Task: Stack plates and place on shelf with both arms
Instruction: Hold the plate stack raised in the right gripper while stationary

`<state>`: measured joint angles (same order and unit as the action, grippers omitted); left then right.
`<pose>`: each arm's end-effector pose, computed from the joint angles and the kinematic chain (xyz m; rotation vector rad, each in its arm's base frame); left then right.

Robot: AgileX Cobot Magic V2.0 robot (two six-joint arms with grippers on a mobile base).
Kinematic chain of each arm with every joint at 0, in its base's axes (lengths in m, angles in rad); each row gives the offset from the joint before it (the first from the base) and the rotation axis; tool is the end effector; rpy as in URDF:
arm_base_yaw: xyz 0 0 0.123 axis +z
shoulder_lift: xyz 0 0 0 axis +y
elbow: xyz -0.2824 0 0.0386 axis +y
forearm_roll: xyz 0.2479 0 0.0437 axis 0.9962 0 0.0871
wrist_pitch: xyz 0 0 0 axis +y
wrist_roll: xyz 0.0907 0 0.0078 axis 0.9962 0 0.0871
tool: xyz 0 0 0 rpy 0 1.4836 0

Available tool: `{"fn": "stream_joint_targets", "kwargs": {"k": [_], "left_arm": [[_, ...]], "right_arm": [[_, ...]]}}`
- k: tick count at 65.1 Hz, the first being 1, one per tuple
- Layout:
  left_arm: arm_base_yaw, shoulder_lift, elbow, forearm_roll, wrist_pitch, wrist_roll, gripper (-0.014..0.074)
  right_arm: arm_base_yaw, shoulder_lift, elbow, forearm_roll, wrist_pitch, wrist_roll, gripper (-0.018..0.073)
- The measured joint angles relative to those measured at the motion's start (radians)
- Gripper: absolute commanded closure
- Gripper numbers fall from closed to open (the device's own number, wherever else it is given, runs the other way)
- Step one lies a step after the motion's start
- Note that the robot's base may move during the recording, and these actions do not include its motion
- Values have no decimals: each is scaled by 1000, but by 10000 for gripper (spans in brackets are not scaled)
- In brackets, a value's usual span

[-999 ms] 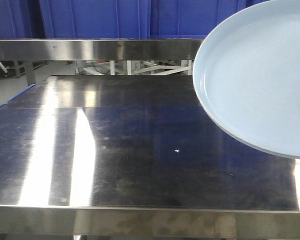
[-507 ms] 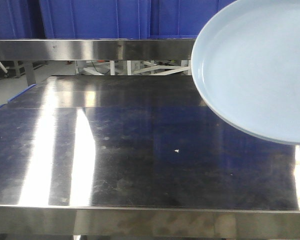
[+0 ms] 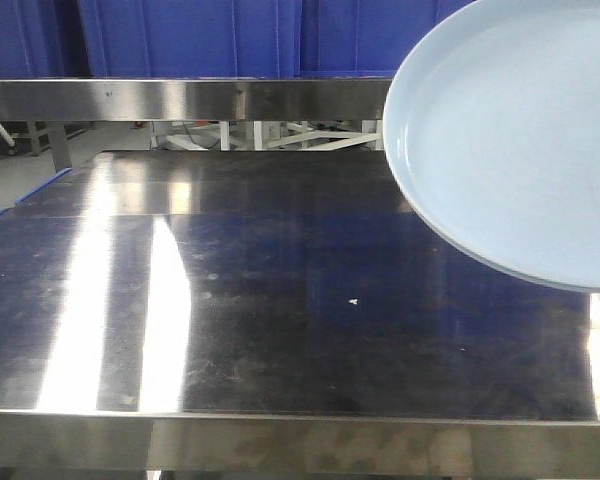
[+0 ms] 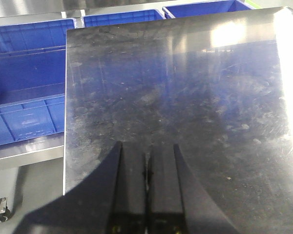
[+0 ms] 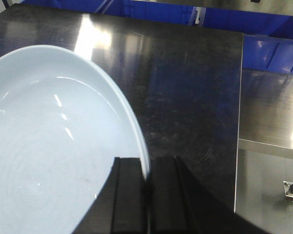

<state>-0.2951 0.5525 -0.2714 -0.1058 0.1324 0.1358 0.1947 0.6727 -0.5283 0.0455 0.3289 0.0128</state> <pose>0.1110 -0.0351 0.2480 0.3179 1.8742 -0.1929 0.1362 0.0282 0.3024 -0.1457 1.9554 0.1792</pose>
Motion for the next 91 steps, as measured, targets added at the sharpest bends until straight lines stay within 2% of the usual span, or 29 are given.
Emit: {"fn": "stream_joint_targets", "kwargs": {"k": [40, 91], "left_arm": [[0, 0, 0, 0, 0, 0, 496], [0, 0, 0, 0, 0, 0, 496]], "right_arm": [[0, -1, 63, 0, -14, 0, 510], [0, -1, 63, 0, -49, 0, 510]]}}
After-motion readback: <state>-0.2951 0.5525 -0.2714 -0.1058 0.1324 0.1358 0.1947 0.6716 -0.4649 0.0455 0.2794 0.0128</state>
